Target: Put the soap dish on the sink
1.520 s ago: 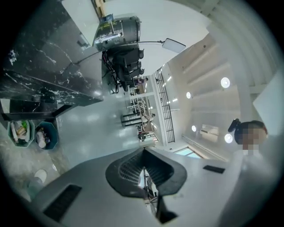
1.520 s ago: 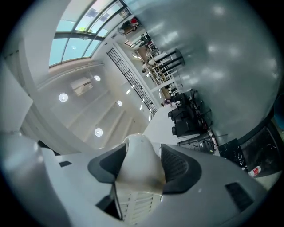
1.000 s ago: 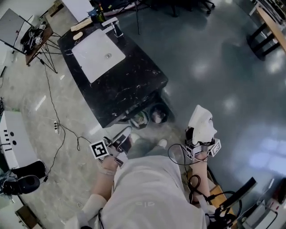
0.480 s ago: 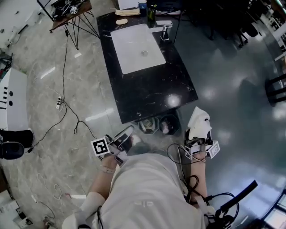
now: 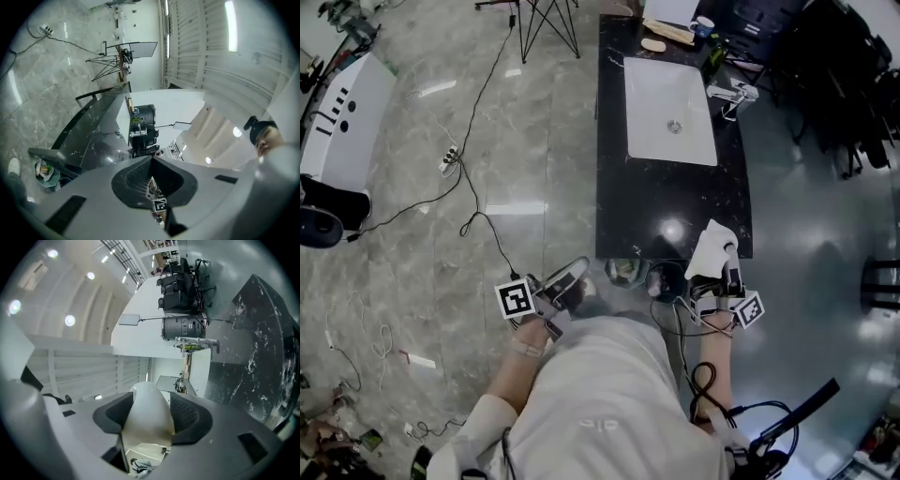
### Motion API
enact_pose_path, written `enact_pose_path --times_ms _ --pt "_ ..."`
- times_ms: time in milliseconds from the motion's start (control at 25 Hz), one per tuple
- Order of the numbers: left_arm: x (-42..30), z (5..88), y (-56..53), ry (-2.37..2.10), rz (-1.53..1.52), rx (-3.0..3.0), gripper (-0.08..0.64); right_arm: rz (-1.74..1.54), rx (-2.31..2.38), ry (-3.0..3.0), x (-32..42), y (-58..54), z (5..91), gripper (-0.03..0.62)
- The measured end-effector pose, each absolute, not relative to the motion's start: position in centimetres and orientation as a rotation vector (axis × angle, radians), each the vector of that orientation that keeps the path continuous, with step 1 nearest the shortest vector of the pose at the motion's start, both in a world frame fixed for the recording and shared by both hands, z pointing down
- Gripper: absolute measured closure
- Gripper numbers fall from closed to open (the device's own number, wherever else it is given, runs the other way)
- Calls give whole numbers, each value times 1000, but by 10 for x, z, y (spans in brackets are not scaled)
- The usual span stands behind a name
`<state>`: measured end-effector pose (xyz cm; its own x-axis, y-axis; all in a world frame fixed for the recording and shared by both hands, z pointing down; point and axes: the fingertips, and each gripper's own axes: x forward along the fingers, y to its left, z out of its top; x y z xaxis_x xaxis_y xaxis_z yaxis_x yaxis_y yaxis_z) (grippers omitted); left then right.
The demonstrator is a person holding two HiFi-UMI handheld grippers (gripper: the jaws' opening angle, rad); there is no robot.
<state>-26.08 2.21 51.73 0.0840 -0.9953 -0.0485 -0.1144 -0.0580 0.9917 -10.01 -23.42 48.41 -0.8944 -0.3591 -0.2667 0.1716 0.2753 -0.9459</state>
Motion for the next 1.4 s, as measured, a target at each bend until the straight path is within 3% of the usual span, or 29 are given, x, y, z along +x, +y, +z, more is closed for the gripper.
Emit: enact_pose_path --times_ms 680,1080,1400 --pt "-325 541 81 -1338 -1324 1191 554 -1362 -311 2868 -260 -213 556 334" --pt "-335 552 88 -1360 -1352 1147 554 -900 -400 3276 -304 -195 594 336" --pt "-336 558 95 -1386 -1377 1095 553 -709 -392 3442 -318 -184 620 336"
